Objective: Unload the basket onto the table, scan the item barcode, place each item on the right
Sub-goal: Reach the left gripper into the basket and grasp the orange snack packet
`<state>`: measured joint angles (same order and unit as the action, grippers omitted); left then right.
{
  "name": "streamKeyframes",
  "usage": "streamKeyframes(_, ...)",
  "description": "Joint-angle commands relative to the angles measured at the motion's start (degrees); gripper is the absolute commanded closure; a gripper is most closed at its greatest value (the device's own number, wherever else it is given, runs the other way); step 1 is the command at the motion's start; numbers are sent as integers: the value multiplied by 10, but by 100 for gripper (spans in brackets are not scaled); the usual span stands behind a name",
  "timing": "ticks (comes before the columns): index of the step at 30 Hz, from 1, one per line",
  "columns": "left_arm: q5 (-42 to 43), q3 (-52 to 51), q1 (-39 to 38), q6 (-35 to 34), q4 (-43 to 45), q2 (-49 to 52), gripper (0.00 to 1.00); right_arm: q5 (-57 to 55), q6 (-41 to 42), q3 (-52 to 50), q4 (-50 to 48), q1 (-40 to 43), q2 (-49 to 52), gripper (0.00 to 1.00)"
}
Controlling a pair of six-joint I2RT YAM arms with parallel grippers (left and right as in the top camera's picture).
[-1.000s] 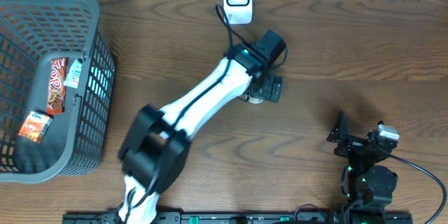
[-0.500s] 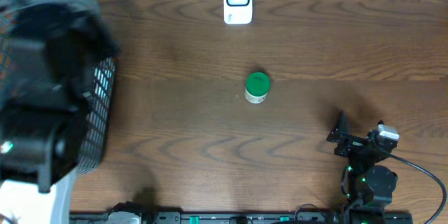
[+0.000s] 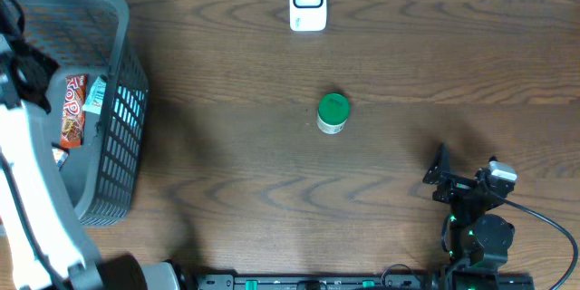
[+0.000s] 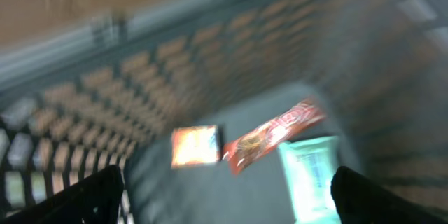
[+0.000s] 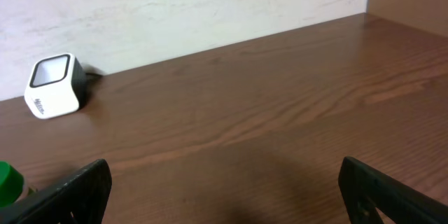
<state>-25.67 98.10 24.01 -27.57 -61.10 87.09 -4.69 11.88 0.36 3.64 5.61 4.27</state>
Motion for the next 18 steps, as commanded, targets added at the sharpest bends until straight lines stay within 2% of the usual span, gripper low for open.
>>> streamKeyframes(1,-10,-49,46,-170,-11,51,1,-1,-6,0,2,3,-2,1)
streamKeyframes(5,-10,-139,76,-184,62,73,2,-1,-6,0,2,3,-2,1)
streamKeyframes(10,-10,-276,104,-147,192,73,2,-1,-6,0,2,3,-2,1)
streamKeyframes(16,-10,-377,118,-34,341,73,2,-1,-6,0,2,3,-2,1)
streamKeyframes(18,-9,-387,121,-16,363,73,2,-1,-6,0,2,3,-2,1)
